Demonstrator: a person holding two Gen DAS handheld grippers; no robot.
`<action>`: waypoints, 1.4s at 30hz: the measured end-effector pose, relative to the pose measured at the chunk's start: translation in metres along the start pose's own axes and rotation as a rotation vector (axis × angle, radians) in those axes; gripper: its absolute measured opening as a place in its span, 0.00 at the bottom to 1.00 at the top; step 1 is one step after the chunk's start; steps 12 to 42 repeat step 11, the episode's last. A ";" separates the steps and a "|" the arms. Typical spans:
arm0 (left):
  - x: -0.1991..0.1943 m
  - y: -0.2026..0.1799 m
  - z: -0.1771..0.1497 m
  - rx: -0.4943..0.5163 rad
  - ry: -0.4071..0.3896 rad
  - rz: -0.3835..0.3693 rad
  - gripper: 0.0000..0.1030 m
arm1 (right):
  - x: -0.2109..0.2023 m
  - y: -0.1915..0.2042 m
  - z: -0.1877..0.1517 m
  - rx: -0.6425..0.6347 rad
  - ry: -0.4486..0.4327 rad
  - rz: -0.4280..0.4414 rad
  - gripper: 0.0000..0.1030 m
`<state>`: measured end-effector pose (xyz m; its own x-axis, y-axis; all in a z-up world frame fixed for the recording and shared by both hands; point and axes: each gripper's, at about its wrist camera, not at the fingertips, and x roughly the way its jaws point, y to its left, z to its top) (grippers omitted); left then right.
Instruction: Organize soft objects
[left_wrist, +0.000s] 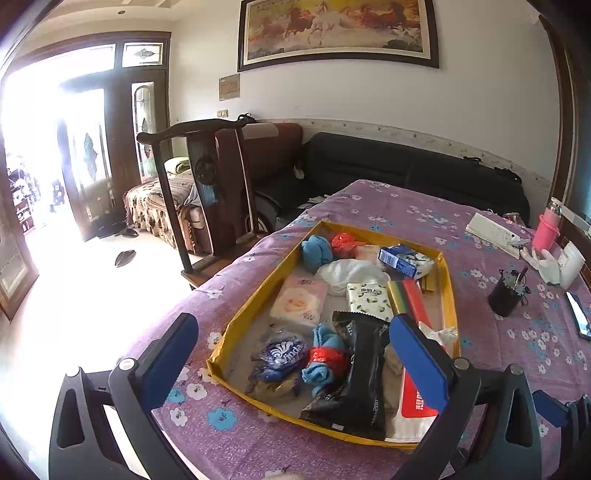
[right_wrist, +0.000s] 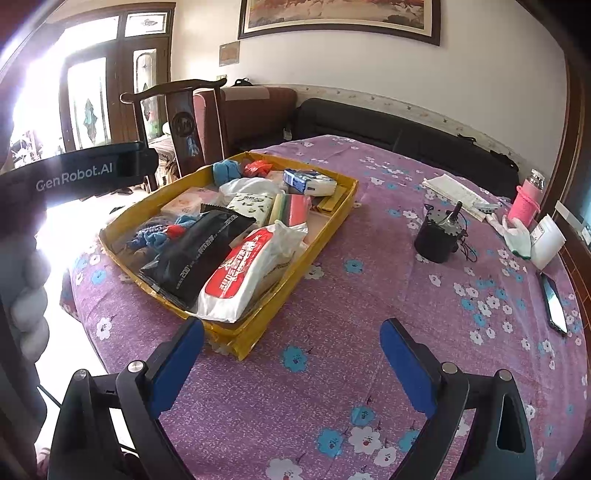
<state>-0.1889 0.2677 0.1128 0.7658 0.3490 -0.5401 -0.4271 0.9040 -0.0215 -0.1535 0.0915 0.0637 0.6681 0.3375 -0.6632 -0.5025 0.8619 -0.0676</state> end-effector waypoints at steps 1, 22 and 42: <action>0.001 0.000 -0.001 0.001 0.004 0.002 1.00 | 0.000 0.000 0.000 0.001 0.000 0.004 0.95; 0.006 -0.008 -0.001 0.009 0.021 0.024 1.00 | 0.002 -0.015 -0.003 0.036 0.000 0.028 0.95; 0.006 -0.008 -0.001 0.009 0.021 0.024 1.00 | 0.002 -0.015 -0.003 0.036 0.000 0.028 0.95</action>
